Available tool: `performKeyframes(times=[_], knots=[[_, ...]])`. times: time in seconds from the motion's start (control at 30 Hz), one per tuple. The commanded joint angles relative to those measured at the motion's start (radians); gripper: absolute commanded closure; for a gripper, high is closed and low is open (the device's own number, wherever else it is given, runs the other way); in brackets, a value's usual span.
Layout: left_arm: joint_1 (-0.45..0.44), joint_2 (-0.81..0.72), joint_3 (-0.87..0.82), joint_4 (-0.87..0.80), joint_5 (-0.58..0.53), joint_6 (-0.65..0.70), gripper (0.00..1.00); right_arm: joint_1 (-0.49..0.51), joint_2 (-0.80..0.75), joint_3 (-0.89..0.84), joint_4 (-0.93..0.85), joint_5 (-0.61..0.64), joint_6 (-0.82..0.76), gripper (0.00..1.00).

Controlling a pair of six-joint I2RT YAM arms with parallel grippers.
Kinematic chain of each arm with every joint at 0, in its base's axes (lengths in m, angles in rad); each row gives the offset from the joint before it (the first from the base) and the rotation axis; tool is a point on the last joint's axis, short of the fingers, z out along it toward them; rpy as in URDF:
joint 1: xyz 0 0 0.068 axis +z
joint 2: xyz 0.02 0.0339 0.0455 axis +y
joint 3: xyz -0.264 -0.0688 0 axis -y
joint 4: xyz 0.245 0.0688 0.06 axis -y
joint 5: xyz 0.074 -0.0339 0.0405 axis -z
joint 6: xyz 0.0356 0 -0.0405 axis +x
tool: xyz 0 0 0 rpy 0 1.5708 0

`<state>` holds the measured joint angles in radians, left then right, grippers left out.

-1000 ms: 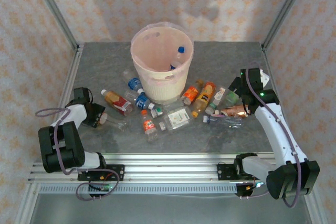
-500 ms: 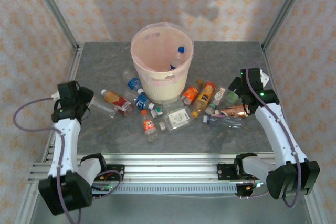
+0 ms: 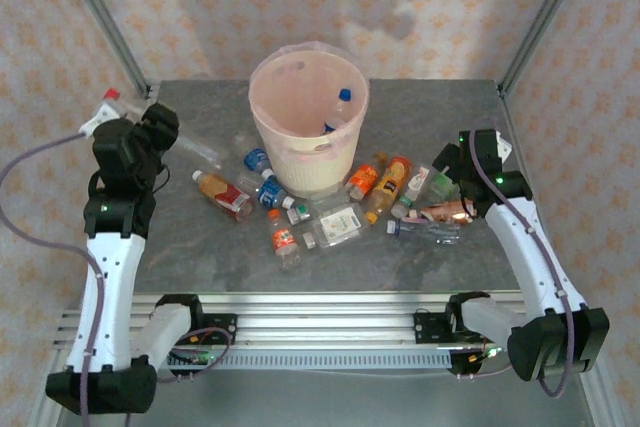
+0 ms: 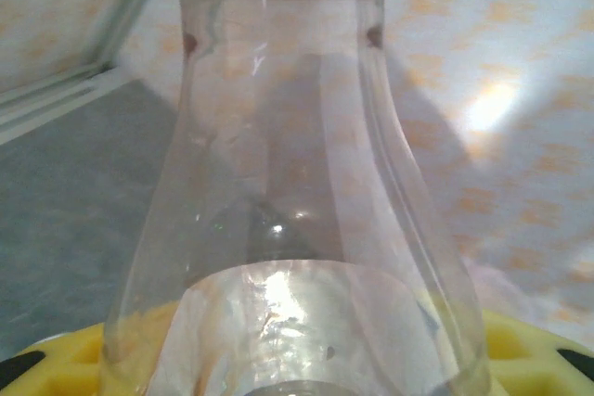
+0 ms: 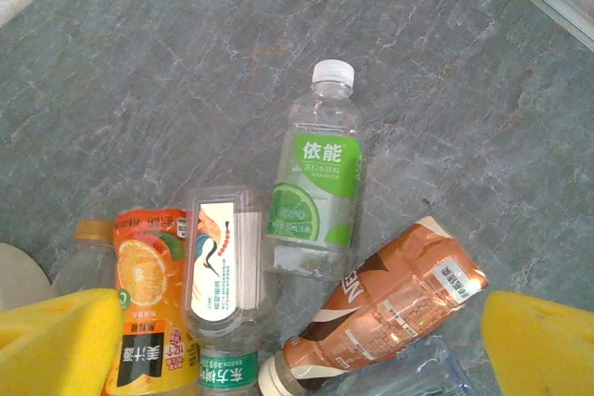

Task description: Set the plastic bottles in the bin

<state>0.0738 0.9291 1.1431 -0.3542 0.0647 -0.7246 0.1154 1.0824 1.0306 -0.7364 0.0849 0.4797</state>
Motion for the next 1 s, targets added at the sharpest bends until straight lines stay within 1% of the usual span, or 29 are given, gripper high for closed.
performKeyframes(times=[0.0,0.17,0.2,0.33,0.53,0.63,0.8,0.97], knots=[[-0.071,0.063,0.105,0.160,-0.052,0.072,0.56,0.007,-0.025,-0.007,0.003,0.001,0.017,0.01],[-0.192,0.203,0.257,0.265,-0.059,0.184,0.56,0.007,-0.033,0.001,-0.011,-0.001,0.021,0.01],[-0.215,0.232,0.284,0.287,-0.061,0.235,0.56,0.007,-0.035,0.004,-0.013,-0.001,0.022,0.01],[-0.276,0.340,0.389,0.349,-0.026,0.315,0.56,0.007,-0.048,0.005,-0.017,-0.001,0.028,0.01],[-0.371,0.497,0.536,0.393,0.033,0.459,0.57,0.007,-0.059,0.004,-0.027,0.000,0.034,0.01],[-0.417,0.572,0.598,0.389,0.056,0.534,0.57,0.007,-0.068,0.000,-0.029,-0.002,0.037,0.01],[-0.478,0.687,0.684,0.331,0.103,0.625,0.57,0.007,-0.079,-0.001,-0.035,-0.001,0.039,0.01],[-0.524,0.751,0.682,0.322,0.086,0.651,0.56,0.007,-0.084,0.001,-0.039,0.003,0.043,0.01]])
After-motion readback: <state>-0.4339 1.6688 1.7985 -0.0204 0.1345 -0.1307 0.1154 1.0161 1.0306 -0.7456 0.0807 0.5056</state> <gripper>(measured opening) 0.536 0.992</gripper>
